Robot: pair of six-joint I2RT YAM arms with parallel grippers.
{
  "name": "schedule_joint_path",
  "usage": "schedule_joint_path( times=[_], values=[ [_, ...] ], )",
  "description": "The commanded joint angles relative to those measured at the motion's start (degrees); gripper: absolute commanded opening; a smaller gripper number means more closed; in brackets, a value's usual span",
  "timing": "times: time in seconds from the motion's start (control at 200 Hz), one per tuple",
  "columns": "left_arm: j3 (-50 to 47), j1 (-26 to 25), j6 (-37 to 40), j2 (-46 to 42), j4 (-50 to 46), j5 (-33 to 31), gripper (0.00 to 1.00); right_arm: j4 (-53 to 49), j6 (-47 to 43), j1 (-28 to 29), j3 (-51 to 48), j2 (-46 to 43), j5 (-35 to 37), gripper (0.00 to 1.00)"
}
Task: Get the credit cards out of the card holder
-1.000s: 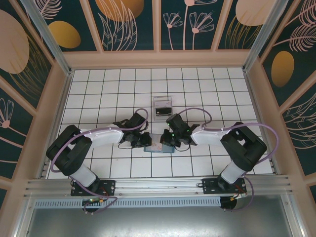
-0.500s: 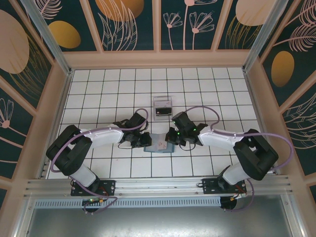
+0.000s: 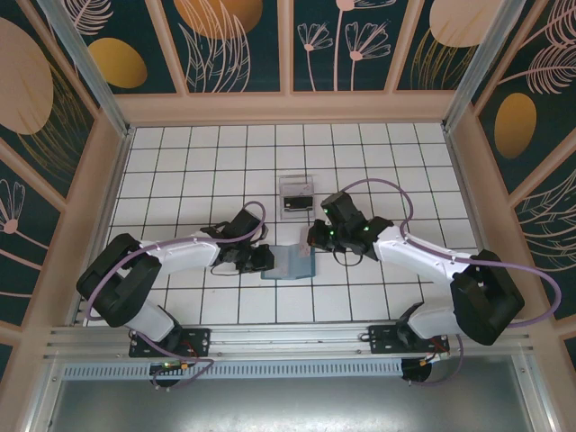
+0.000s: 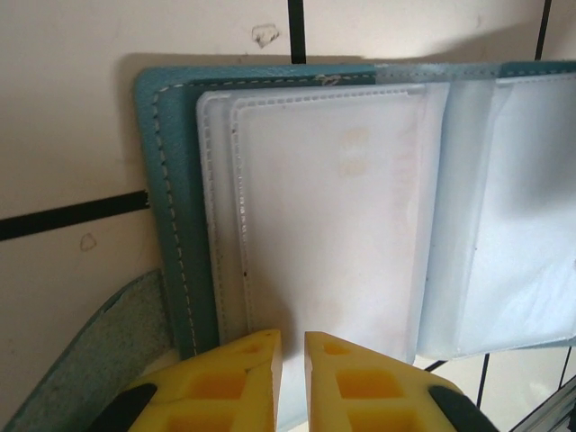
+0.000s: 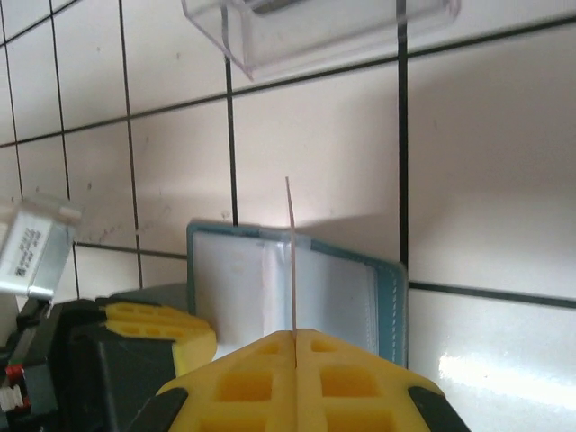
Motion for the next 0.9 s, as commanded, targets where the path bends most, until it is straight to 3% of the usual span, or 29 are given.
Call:
schedule_joint_path(
  times=[0.0, 0.125, 0.375, 0.681, 0.891],
  values=[
    [-0.9, -0.09, -0.51, -1.03, -2.59, 0.21, 0.17, -2.61, -5.84, -1.43, 3.4, -0.25, 4.09, 0.0],
    [0.34, -0.09, -0.26, -1.68, -3.18, -0.95, 0.18, -2.81, -14.2, -2.52, 6.34, 1.24, 5.38, 0.0],
    [3.74, -0.06, 1.05, -1.88, -4.24, -3.23, 0.22, -6.27, -39.21, -5.75, 16.31, 6.87, 5.49, 0.0],
    [5.19, -0.04, 2.19, -2.64, -6.93, -6.78, 0.22, -13.24, -77.75, -9.61, 25.55, 14.17, -6.26, 0.0],
    [5.08, -0.03, 1.75, -2.78, -7.01, -7.23, 0.22, -22.35, -94.3, -11.99, 34.85, 19.77, -7.68, 0.0]
  ],
)
